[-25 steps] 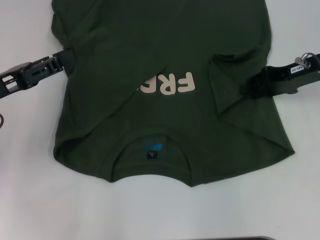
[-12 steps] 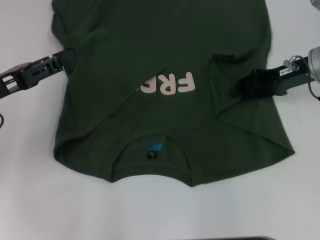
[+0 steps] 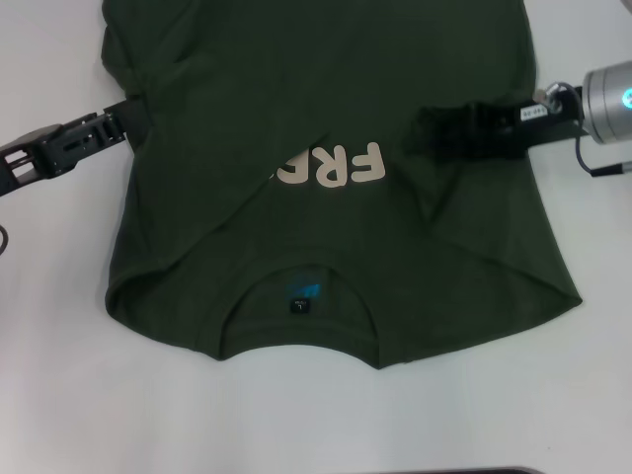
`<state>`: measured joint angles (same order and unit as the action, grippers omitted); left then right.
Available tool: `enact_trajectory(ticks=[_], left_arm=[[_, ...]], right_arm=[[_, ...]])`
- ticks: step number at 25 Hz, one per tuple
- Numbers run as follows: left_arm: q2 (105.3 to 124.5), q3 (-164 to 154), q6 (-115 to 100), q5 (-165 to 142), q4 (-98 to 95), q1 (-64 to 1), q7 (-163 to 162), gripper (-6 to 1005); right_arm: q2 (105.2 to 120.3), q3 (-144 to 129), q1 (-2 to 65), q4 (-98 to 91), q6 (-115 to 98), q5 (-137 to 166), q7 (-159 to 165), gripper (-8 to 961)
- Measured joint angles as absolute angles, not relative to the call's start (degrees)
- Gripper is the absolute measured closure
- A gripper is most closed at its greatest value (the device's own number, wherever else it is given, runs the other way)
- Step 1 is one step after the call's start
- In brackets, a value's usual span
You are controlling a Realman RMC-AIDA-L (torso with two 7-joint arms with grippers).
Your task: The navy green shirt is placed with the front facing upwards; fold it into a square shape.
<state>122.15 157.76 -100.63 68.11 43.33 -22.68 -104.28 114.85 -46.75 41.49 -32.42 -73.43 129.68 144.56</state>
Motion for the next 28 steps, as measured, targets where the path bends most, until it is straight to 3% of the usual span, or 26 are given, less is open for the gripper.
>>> enact_trajectory(ticks=[8,19,28], left_arm=[[122.0,157.87,-100.63,68.12,43.33,-22.6,-104.48,416],[121.91,157.85,-100.61,68.21,43.33,-22.75,-104.66,416],[122.06,157.85,-100.31,68.21,43.33,-23.02,-104.68,417]], right_arm=[[113.81,-46.77,40.62,-32.35,-74.53,124.7,142.81,529],[109.16,-46.37,38.37,-32.33,-75.15,127.22,147.16,531],[111.48,-46.02,39.17,-28.65,-68.48,126.91,147.46,529]])
